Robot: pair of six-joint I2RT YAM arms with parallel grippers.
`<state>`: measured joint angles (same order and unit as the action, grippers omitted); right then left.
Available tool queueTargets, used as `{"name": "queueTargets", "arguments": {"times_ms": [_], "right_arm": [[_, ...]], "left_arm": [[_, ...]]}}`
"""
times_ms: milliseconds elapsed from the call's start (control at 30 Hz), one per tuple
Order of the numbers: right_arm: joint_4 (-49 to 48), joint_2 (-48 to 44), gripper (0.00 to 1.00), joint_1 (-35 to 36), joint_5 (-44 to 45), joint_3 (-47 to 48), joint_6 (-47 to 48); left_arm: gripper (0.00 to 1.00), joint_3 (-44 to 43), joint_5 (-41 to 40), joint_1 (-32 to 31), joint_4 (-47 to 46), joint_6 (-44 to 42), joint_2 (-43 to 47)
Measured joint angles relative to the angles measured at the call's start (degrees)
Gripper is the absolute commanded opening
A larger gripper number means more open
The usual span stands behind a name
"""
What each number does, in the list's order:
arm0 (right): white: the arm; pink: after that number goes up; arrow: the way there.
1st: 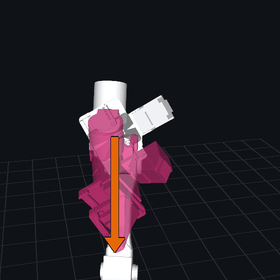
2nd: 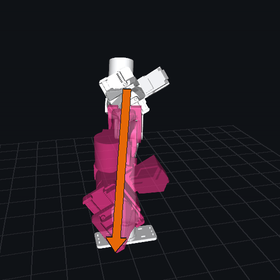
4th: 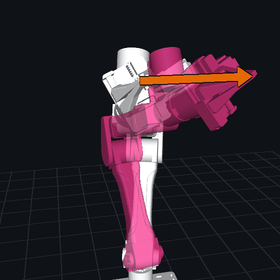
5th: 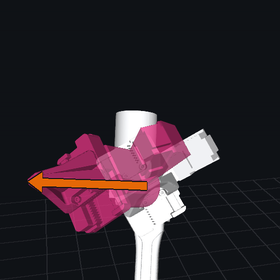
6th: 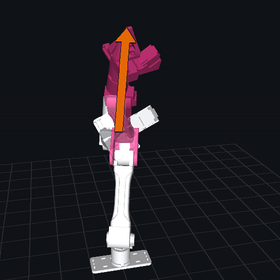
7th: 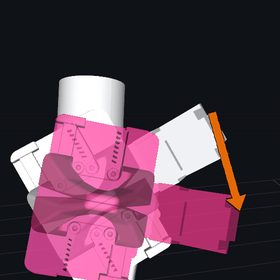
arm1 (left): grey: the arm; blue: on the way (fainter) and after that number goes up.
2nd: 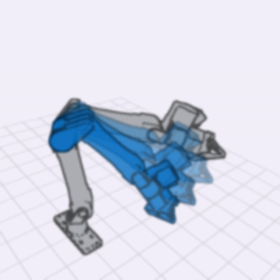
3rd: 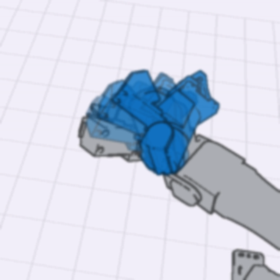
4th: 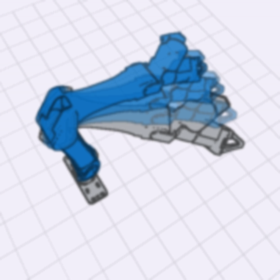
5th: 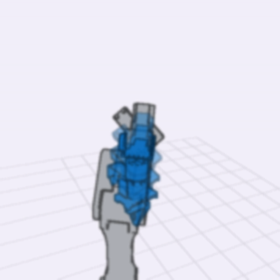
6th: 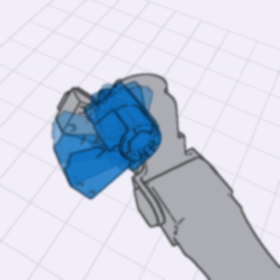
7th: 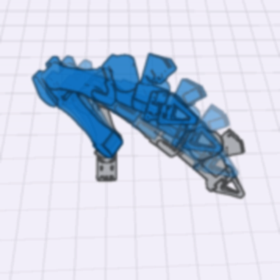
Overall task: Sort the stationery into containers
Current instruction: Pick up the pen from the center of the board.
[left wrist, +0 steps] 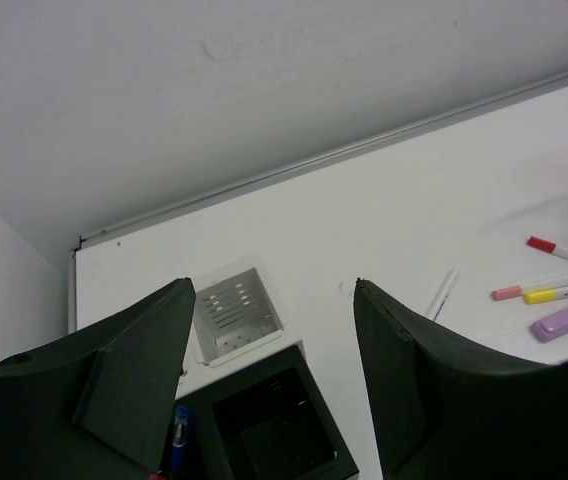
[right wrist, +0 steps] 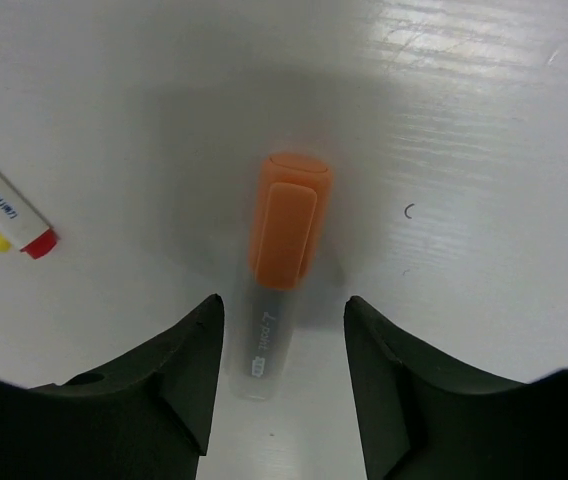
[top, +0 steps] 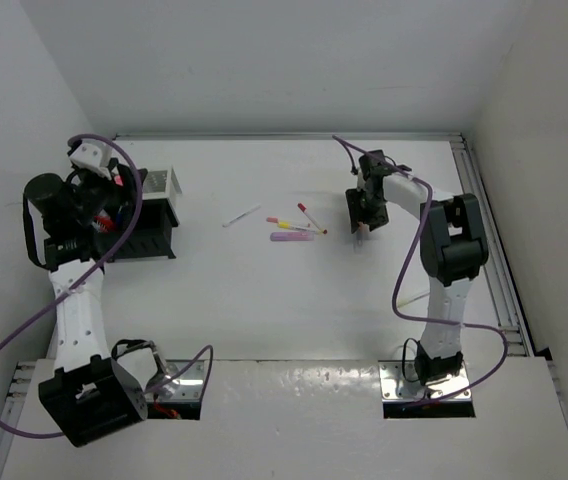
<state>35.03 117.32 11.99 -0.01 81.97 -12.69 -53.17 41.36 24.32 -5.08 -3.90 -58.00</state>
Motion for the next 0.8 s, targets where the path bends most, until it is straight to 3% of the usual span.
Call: {"name": "queueTargets", "arguments": {"times_ms": [233, 433, 567, 800], "right_arm": [[0.0, 1.62, 0.3, 0.33, 0.09, -1.44, -0.44], [-2.29, -1.75, 0.0, 0.33, -2.25, -6.56, -0.76], [-2.75, -8.55, 0.0, -0.09, -10.32, -13.29, -0.81], [-8.15, -30.16, 0.0, 3.78, -23.32, -16.46, 0.92]], "left_arm": [[0.72, -0.02, -3.32, -6.56, 0.02, 0.72, -0.17], [0.69, 0.02, -5.11, -12.59, -0.66, 5.6, -0.26], [0.68, 1.16, -3.15, -16.2, -4.66, 14.53, -1.09], [0.71, 2.49, -2.21, -26.88, -9.05, 31.78, -6.69]]}}
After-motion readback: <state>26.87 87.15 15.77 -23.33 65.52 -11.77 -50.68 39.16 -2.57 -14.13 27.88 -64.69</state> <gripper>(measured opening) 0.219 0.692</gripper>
